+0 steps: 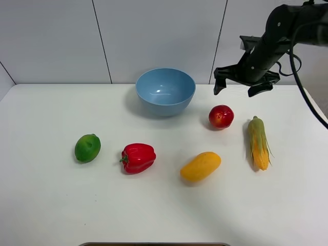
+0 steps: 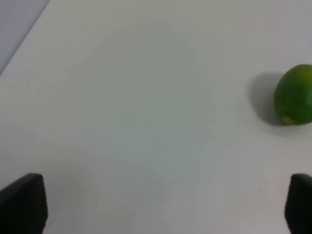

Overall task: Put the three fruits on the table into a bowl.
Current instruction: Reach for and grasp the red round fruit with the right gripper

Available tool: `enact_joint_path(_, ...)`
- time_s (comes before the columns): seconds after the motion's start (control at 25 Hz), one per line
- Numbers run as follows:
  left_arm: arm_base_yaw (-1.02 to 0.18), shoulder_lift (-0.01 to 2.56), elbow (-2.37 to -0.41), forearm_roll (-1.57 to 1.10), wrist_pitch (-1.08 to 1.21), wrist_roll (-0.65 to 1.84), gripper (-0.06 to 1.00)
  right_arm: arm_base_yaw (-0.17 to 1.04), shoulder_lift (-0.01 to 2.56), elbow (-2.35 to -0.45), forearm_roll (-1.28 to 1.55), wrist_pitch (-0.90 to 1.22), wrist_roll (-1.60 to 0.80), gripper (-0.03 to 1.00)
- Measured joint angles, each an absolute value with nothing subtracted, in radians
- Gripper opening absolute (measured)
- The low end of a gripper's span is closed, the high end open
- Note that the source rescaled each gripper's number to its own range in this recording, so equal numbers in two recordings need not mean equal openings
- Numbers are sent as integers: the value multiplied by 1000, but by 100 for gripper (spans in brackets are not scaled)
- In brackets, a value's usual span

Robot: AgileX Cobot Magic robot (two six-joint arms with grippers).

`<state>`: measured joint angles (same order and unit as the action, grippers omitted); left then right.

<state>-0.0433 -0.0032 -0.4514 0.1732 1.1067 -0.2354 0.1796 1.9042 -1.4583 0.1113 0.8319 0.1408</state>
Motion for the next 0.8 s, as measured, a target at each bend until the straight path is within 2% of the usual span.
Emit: enact_joint_path(0.8, -43, -3, -451, 173, 1107, -235, 100, 180, 2071, -1458, 111, 766, 142, 91)
